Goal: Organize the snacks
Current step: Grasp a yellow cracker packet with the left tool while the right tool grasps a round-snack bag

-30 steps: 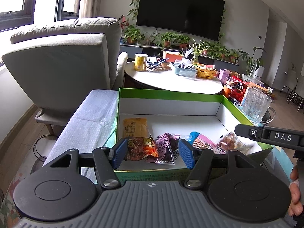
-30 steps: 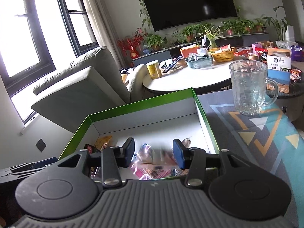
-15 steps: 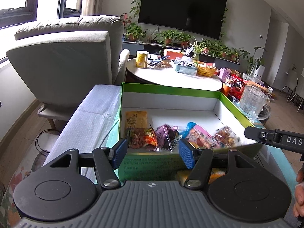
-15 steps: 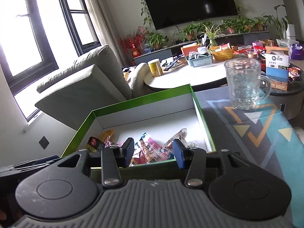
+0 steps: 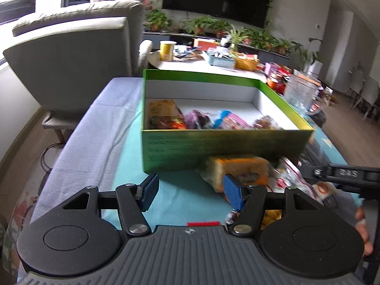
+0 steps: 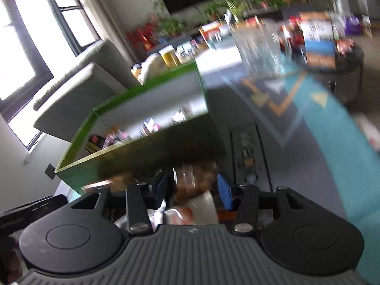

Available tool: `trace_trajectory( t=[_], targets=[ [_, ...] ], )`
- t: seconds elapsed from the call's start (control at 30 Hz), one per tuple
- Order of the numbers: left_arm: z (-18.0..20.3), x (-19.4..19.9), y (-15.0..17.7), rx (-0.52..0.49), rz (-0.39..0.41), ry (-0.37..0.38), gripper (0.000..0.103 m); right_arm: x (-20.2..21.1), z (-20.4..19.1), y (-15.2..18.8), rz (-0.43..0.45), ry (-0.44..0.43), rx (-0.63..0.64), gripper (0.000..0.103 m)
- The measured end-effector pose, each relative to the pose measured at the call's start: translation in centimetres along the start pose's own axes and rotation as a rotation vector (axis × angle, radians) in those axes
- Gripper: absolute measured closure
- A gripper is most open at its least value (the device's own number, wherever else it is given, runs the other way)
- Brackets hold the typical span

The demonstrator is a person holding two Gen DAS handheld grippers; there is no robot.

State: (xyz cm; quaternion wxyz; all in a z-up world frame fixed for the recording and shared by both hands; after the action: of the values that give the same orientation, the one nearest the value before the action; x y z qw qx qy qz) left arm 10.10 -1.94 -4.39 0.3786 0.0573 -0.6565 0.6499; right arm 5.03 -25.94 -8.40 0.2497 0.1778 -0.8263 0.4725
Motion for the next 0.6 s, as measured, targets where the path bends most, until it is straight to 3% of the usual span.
trace_trajectory(
  t=[0.2, 0.37, 0.6],
  targets=[
    [2.1, 0.1, 0.6, -0.042, -0.027, 0.075, 0.046, 1.5, -2.7, 2.2, -0.060, -0.053, 0.115, 0.057],
    [2.7, -0.5, 1.7, -0.041, -0.079, 0.084, 0.046, 4.0, -3.4, 4.5, -0.097, -0.098, 0.191, 0.057],
    [1.9, -0.4, 2.6, 0.001, -0.126, 0.077, 0.045, 5.1, -2.1, 4.5, -0.096, -0.080, 0.141, 0.057]
  ],
)
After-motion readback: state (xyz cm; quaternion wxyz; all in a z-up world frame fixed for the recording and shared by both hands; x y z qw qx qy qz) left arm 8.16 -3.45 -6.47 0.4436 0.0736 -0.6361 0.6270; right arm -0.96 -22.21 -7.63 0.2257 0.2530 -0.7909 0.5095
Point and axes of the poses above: each gripper's, at about its wrist camera, not at the fingertips, and x roughly against the way its jaws point, z to its right, y to its underside, the point moved 5 cm from there along -x, roughly the way its jaws point, and after that the axes turned 3 degrees about z, right-handed, at the moved point
